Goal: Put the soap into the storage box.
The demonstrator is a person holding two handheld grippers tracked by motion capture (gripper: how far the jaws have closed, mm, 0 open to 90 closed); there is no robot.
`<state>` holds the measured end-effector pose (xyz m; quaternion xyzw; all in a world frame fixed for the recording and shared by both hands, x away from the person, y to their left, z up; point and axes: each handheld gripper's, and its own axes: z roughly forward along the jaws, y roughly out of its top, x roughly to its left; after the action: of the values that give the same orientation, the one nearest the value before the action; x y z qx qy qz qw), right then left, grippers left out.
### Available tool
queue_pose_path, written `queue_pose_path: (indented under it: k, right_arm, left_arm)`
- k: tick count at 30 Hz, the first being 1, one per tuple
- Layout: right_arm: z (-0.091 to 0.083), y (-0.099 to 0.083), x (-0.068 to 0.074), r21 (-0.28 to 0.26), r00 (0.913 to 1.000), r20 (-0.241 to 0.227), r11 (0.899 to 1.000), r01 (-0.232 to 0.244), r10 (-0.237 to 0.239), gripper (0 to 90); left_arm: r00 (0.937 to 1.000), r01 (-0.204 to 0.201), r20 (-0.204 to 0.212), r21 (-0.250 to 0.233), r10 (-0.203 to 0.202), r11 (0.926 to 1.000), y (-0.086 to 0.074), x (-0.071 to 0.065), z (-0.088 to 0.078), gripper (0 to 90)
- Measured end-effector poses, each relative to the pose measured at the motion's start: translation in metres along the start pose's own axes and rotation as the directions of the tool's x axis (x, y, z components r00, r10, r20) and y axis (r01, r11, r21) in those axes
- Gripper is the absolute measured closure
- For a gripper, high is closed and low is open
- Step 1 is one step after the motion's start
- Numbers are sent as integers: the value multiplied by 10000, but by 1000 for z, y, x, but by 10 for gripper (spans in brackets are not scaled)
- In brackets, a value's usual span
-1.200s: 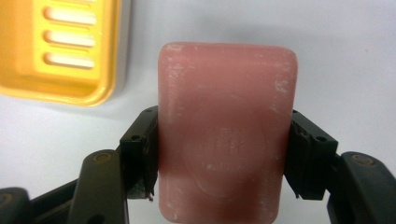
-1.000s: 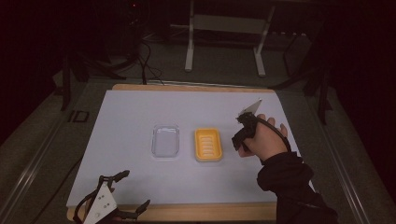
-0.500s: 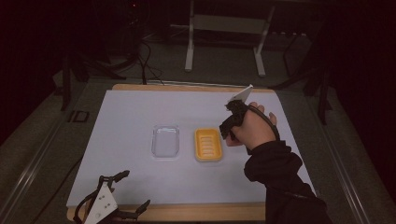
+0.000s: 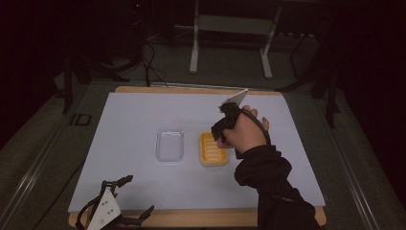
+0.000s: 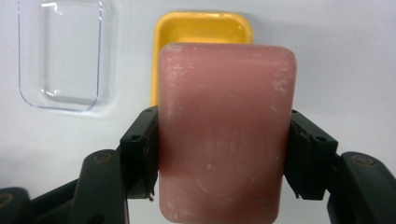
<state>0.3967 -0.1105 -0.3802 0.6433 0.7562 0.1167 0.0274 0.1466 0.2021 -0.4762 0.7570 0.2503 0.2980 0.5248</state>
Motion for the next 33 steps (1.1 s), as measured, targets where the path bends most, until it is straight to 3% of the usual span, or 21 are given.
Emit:
queue_pose_path:
  k: [5, 9, 13, 16, 26, 28, 33]
  right_arm:
    - [13, 0, 8, -282, 9999, -114, 9995, -119, 116, 376]
    - [29, -1, 12, -88, 9995, -59, 9995, -301, 301, 377]
    - [43, -1, 14, -67, 9996, 216, 9998, -170, 171, 377]
    - [51, -1, 13, -189, 9998, 172, 9998, -46, 49, 377]
    - [84, 1, 15, 174, 9999, 88, 9998, -71, 70, 376]
    - [91, 2, 15, 293, 9992, 400, 9996, 43, -55, 376]
    - [101, 4, 13, 409, 9992, 384, 9991, -125, 109, 376]
  left_arm:
    - [10000, -27, 8, 30, 27, 10000, 0, 0, 0, 5]
    - [10000, -47, 3, 36, 47, 10000, 0, 0, 0, 5]
    - [10000, -42, -8, 37, 42, 10000, 0, 0, 0, 5]
    - [10000, -82, -30, 123, 83, 9999, 0, 0, 0, 5]
    - [10000, -51, -45, 52, 51, 10000, 0, 1, -1, 5]
    - [10000, -62, -43, 63, 63, 10000, 0, 1, -1, 5]
    - [9999, -140, -11, 113, 140, 9998, 0, 0, -1, 5]
